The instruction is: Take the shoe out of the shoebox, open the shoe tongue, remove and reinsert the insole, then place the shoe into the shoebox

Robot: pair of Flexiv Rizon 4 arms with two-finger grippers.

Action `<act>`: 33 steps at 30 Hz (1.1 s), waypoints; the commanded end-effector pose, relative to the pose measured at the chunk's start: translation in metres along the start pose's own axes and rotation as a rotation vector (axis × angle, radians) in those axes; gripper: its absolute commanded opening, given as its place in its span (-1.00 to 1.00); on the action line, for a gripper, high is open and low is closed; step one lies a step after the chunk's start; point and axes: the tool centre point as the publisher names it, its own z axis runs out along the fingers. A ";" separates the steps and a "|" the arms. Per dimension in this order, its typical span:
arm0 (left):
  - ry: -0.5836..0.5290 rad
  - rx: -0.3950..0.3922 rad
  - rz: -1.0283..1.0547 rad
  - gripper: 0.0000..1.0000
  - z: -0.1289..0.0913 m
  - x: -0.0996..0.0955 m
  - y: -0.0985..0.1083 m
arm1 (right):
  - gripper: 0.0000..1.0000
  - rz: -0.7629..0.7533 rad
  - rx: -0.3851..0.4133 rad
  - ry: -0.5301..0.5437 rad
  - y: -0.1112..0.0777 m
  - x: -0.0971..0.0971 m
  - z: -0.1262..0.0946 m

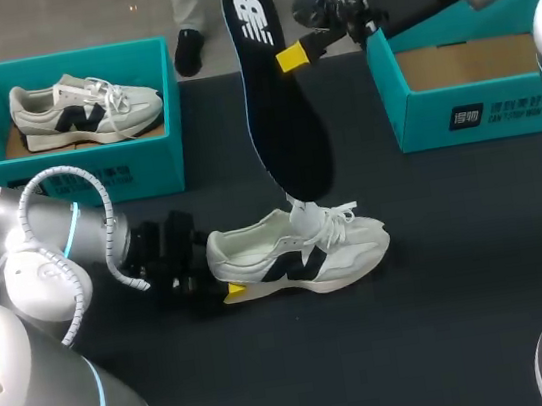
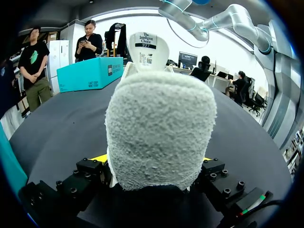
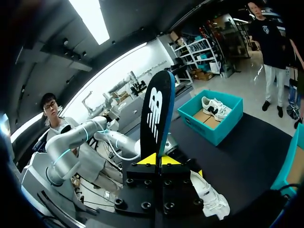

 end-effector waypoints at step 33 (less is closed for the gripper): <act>-0.002 -0.004 0.000 -1.00 0.008 -0.001 0.005 | -1.00 0.074 -0.052 -0.101 -0.059 0.021 -0.053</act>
